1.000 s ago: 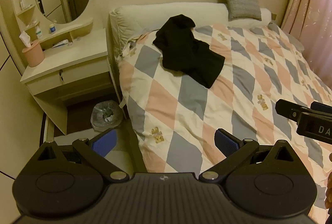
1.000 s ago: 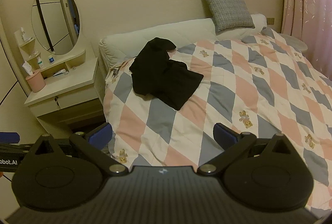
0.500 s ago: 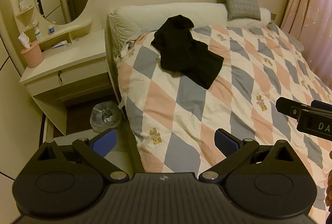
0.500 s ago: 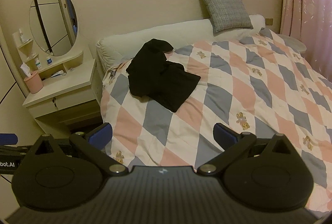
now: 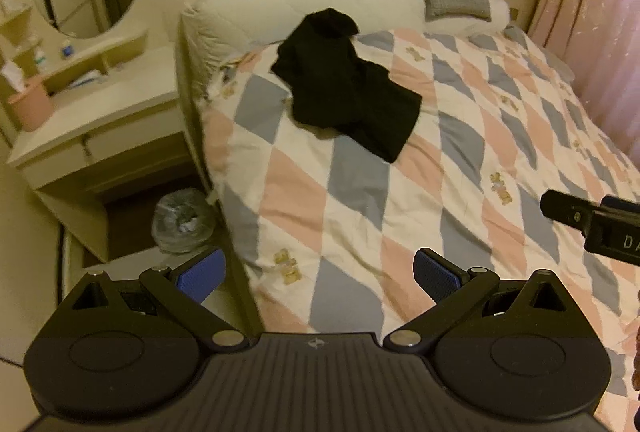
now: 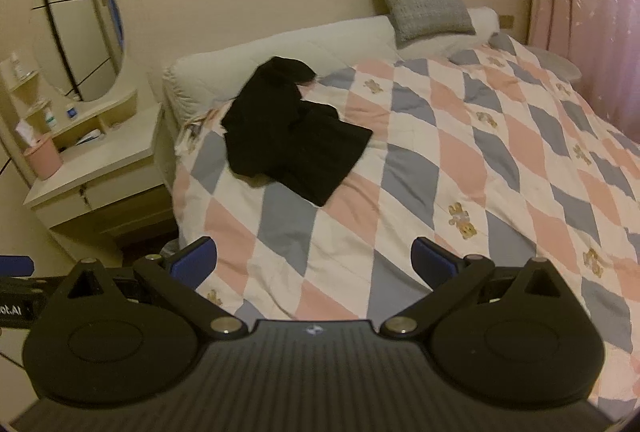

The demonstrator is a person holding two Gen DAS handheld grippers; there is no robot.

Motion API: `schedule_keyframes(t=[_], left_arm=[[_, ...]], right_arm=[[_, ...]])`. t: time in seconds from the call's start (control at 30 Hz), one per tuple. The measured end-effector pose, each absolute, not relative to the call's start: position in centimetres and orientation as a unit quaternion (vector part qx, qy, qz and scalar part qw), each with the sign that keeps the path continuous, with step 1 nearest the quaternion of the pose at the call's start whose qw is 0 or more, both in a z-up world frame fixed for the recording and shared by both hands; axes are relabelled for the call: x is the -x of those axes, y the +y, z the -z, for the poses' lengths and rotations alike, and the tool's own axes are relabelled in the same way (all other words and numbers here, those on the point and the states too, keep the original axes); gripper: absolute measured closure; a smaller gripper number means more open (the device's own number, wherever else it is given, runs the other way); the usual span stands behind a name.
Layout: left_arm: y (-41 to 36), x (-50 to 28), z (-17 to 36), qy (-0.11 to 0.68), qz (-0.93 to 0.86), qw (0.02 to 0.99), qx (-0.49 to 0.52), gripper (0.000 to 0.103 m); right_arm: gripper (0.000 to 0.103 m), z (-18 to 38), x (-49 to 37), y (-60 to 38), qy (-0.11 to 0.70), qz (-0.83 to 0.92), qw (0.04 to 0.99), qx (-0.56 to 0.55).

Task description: Fold clothes

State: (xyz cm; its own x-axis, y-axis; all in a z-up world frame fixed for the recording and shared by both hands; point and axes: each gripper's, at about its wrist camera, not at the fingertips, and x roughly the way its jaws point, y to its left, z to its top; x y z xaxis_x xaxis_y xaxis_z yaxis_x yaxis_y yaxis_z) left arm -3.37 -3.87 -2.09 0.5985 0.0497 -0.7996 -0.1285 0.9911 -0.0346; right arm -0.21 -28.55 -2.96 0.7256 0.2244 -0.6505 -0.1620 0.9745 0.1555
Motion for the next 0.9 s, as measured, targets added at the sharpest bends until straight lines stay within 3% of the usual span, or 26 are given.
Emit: schedule_keyframes(t=[0.17,0.6,0.9], left_arm=[[-2.2,-2.4,4.2,0.450,-0.018,0.892,0.037,0.000],[2.1,-24.3,15.3,0.433,0.056,0.893,-0.111,0.000],[5.9,-36.6,23.1,0.461,0.112,0.880,-0.023,0.007]], right_arm=[[0.001,5.1,-4.0,-28.9,0.371,-0.078,0.923,-0.069],[0.003,16.8,-21.2,-24.2,0.427,-0.070,0.893,-0.120],[0.023,22.9,-30.5,-18.9,0.412,-0.131,0.902,-0.003]])
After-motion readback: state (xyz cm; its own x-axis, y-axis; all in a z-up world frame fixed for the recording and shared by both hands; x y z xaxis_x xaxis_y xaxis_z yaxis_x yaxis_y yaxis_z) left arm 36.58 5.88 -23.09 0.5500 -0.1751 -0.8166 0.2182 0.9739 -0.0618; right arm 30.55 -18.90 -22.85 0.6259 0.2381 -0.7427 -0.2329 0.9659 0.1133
